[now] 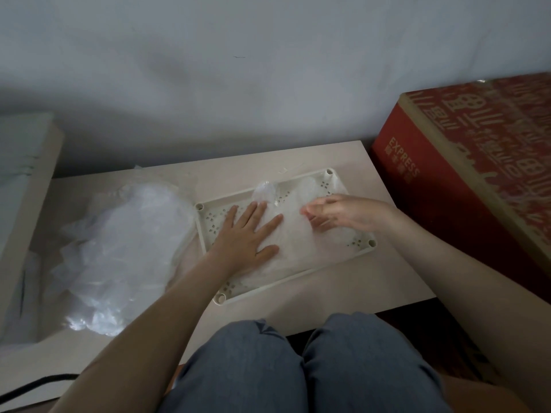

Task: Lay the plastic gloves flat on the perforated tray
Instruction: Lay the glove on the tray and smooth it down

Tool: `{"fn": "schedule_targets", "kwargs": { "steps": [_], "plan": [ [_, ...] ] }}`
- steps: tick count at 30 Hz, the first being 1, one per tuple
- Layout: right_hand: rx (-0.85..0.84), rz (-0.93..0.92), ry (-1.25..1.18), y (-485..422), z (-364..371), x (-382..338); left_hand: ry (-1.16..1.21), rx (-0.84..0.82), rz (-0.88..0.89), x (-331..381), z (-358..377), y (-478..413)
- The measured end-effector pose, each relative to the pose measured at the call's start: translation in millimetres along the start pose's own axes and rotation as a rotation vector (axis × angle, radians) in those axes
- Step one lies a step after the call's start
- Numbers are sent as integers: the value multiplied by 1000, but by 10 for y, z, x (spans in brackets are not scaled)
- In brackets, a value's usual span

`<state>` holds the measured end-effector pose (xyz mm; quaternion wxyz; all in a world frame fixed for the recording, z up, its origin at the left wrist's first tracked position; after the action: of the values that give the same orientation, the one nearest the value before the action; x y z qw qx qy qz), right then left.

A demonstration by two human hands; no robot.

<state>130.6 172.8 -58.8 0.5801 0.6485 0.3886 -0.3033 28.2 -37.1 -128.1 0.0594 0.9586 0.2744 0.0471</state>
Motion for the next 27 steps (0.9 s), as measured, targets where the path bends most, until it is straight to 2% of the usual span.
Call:
{"fn": "schedule_targets", "kwargs": {
  "steps": [6, 12, 18, 23, 27],
  "plan": [
    [-22, 6, 30, -81, 196, -13, -18, -17, -13, 8, -17, -9],
    [43, -7, -19, -113, 212, -33, -34, -42, -14, 11, -34, -8],
    [3, -31, 13, -54, 175, -56, -44, -42, -9, 11, -32, -6],
    [39, -73, -76, -3, 95, -18, -30, -28, -8, 8, -31, -2],
    [88, -47, -239, -20, 167, -20, -40, -30, -12, 12, -29, -2]
  ]
}}
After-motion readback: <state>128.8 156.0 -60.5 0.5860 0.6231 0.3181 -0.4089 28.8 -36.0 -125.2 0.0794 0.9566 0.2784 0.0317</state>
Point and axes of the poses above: each hand's wrist, its own y-axis away from the middle knuckle, its own z-axis out of the palm, x = y × z, the point moved 2 cm from there along -y, towards the middle knuckle, and after that the axes turned 7 degrees about -z, right-handed, at the moved point
